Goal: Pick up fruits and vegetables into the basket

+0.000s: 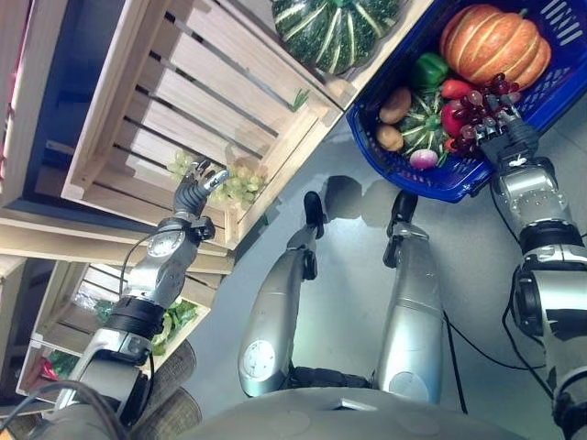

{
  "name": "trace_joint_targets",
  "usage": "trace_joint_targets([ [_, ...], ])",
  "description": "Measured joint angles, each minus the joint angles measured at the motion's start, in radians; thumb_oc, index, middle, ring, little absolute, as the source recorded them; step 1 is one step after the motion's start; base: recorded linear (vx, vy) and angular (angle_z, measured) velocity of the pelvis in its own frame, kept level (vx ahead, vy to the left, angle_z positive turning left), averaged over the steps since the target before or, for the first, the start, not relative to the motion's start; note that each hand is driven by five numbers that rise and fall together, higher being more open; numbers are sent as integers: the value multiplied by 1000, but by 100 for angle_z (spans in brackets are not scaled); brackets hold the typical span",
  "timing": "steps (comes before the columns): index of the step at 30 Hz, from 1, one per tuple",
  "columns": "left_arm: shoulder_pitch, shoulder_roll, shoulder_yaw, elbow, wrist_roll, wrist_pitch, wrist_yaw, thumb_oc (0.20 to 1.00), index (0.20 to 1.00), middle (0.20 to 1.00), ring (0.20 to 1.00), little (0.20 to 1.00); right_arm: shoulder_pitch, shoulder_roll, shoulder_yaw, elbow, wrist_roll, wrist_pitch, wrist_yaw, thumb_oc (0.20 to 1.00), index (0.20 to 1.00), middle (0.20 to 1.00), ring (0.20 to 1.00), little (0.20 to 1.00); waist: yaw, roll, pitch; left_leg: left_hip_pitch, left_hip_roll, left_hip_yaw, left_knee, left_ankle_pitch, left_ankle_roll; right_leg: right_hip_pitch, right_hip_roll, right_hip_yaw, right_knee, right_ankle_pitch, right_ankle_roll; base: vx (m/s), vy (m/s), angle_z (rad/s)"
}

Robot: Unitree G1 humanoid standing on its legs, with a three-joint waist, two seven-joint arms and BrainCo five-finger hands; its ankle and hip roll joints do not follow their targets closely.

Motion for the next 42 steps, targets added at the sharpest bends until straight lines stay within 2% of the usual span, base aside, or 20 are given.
trace_joint_targets([
  [3,-12,13,0,-1,0,-1,1,1000,1000,1000,1000,1000,-31,0,-17,32,32,12,-23,200,200,200,200,200,16,0,0,-64,1,-6,49,-11,1,-48,-3,2,16,-1,2,-26,-39,4],
  [4,-16,13,0,-1,0,0,2,1000,1000,1000,1000,1000,-35,-1,-18,34,34,14,-30,517,517,517,517,517,18,0,0,-78,2,-7,55,-10,1,-58,-3,1,18,0,1,-33,-51,4],
  [5,-25,14,-1,-1,0,0,2,1000,1000,1000,1000,1000,-38,-1,-18,35,51,19,-38,1000,1000,1000,1000,1000,22,0,0,-99,2,-11,71,-11,1,-75,-4,1,28,1,-1,-27,-38,5],
  [13,-65,41,-5,-28,33,-24,52,1000,1000,1000,1000,1000,-38,3,-20,54,80,9,-106,1000,1000,1000,1000,1000,26,0,0,-152,7,-20,123,-30,4,-102,-2,-4,34,4,-3,-13,-17,0],
  [16,-100,71,-8,-28,157,-30,105,1000,1000,1000,1000,1000,-37,4,-21,62,71,-5,-153,1000,1000,1000,1000,1000,28,-1,0,-167,14,-21,150,-45,5,-102,3,-7,33,9,-8,-26,-24,-3],
  [23,-193,214,-28,-40,573,-48,263,1000,1000,1000,1000,1000,-38,7,0,44,-213,-59,-326,1000,1000,1000,1000,1000,23,-2,1,-192,24,-25,192,-67,11,-101,19,-5,14,34,-1,-39,-3,-7],
  [28,-232,273,-53,-53,848,-34,352,1000,1000,1000,1000,1000,27,40,30,-107,-331,-79,-472,1000,1000,1000,1000,1000,10,-10,7,-195,35,-16,207,-76,17,-92,32,1,-10,47,3,11,40,-9],
  [33,-230,315,-53,-98,1045,35,387,1000,1000,1000,1000,1000,174,122,87,-338,-480,-80,-564,1000,1000,1000,1000,1000,-31,-45,30,-178,38,-6,207,-81,18,-79,38,14,-17,54,5,27,64,-6],
  [35,-212,315,-53,-112,1114,73,389,1000,1000,1000,1000,1000,270,144,130,-456,-673,-53,-645,1000,1000,1000,1000,1000,-48,-50,33,-164,40,5,207,-88,24,-65,43,26,-34,62,12,33,95,-16],
  [36,-196,315,-52,-120,1137,90,391,1000,1000,1000,1000,1000,317,145,155,-509,-811,-18,-689,1000,1000,1000,1000,1000,-55,-52,35,-155,43,16,207,-93,28,-56,46,32,-44,65,16,37,112,-20],
  [38,-151,315,-44,-128,1181,113,396,1000,1000,1000,1000,1000,393,143,184,-605,-1048,62,-752,1000,1000,1000,1000,1000,-80,-52,35,-141,43,31,206,-100,36,-43,49,48,-60,73,26,47,120,-19],
  [39,-122,315,-44,-125,1212,118,405,1000,1000,1000,1000,1000,427,139,201,-624,-1223,141,-780,1000,1000,1000,1000,1000,-99,-52,35,-130,42,43,207,-106,41,-35,49,55,-65,76,30,47,113,-18],
  [42,-74,316,-30,-137,1259,115,416,1000,1000,1000,1000,1000,504,98,210,-636,-1444,264,-795,1000,1000,1000,1000,1000,-122,-52,35,-114,42,53,204,-112,46,-23,50,69,-75,81,37,31,82,-12],
])
